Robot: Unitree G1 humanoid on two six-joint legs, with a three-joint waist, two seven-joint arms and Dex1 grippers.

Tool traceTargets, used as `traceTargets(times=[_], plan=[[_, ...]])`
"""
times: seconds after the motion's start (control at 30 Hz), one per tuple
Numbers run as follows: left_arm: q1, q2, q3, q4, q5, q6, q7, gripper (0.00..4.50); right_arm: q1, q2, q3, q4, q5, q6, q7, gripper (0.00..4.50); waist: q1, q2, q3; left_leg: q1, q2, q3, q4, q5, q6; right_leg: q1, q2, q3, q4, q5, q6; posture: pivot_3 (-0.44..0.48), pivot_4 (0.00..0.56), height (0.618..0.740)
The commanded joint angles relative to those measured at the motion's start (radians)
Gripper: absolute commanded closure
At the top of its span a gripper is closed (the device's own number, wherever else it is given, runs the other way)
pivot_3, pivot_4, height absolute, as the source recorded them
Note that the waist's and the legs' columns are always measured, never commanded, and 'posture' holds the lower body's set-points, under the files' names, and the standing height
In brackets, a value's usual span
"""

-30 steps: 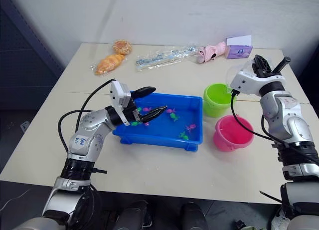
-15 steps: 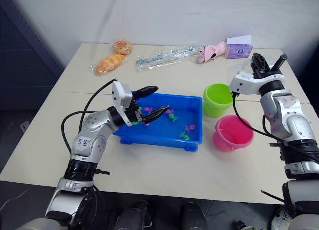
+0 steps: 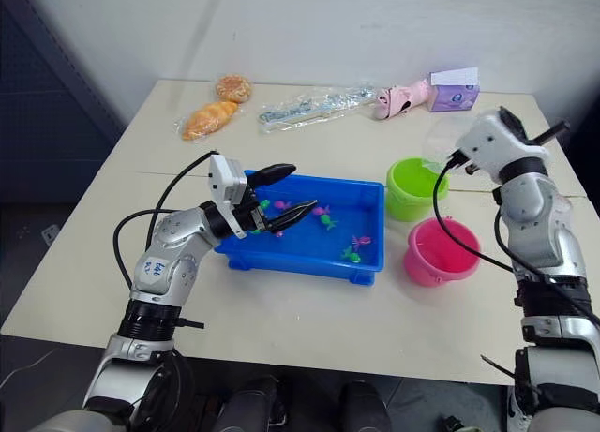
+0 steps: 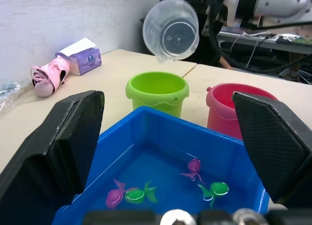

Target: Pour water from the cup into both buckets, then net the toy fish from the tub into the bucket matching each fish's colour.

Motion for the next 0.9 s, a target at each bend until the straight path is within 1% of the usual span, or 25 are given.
traceTargets(times=[0.03,0.07,0.13,0.23,0.33,0.4,0.47,0.6,0.73,0.9], plan=[[0.002,0.017,0.021,-0.061,-0.085,0.055,-0.048,0.00,0.008,0.049,-0.225,-0.168,0.272,0.244,0.072,4.47,0.000,0.000,0.000,0.000,0.000,0.000,0.000,0.000,0.000,0.000,0.000,0.000,0.000,0.000,0.000,0.000,0.150,0.740],[0.008,0.041,0.013,-0.073,-0.101,0.079,-0.091,0.00,0.017,0.077,-0.297,-0.234,0.394,0.352,0.105,4.47,0.000,0.000,0.000,0.000,0.000,0.000,0.000,0.000,0.000,0.000,0.000,0.000,0.000,0.000,0.000,0.000,0.150,0.740],[0.022,0.088,-0.001,-0.097,-0.134,0.104,-0.180,0.00,0.043,0.109,-0.417,-0.349,0.542,0.517,0.118,4.47,0.000,0.000,0.000,0.000,0.000,-0.002,0.000,0.000,0.000,0.001,0.000,-0.001,0.000,0.000,0.000,0.000,0.150,0.740],[0.028,0.128,-0.009,-0.124,-0.171,0.112,-0.266,0.00,0.100,0.121,-0.525,-0.459,0.652,0.676,0.099,4.47,0.000,0.000,0.000,0.000,0.000,-0.002,-0.001,0.000,0.000,0.000,0.000,-0.001,0.000,0.000,0.000,0.000,0.150,0.740],[0.028,0.154,-0.031,-0.138,-0.174,0.097,-0.343,0.00,0.171,0.135,-0.600,-0.523,0.715,0.766,0.077,4.47,0.000,0.001,0.000,0.000,-0.001,-0.001,-0.001,0.000,0.001,0.001,-0.001,0.000,0.000,0.000,0.000,0.000,0.150,0.740],[0.029,0.164,-0.058,-0.156,-0.172,0.090,-0.390,0.00,0.255,0.173,-0.638,-0.554,0.720,0.718,0.071,4.47,0.001,0.000,0.000,0.001,-0.001,-0.001,-0.001,0.000,0.001,0.002,-0.001,0.000,0.000,0.000,0.000,0.000,0.150,0.740],[0.029,0.162,-0.070,-0.167,-0.176,0.093,-0.408,0.00,0.304,0.213,-0.659,-0.573,0.739,0.654,0.076,4.47,0.002,0.000,0.000,0.001,-0.001,-0.002,-0.001,0.000,0.001,0.002,-0.001,0.000,-0.001,0.000,0.000,0.000,0.150,0.740],[0.025,0.146,-0.090,-0.167,-0.164,0.088,-0.417,0.00,0.419,0.250,-0.628,-0.529,0.692,0.547,0.074,4.47,-0.002,0.001,-0.001,0.001,-0.003,-0.001,-0.002,0.001,0.002,0.001,-0.001,0.002,0.000,0.000,0.000,0.000,0.150,0.740],[0.029,0.139,-0.103,-0.173,-0.158,0.083,-0.414,0.00,0.426,0.289,-0.606,-0.423,0.637,0.392,0.012,4.47,-0.009,0.001,-0.001,0.003,-0.002,0.002,-0.002,0.001,0.001,0.001,-0.001,0.005,-0.001,0.000,0.000,0.000,0.150,0.740],[0.035,0.142,-0.107,-0.192,-0.164,0.093,-0.405,0.00,0.411,0.299,-0.534,-0.299,0.599,0.264,0.003,4.47,-0.009,0.001,-0.001,0.004,-0.002,0.002,-0.002,0.002,0.001,0.000,-0.001,0.006,0.000,0.000,0.000,0.000,0.150,0.740]])
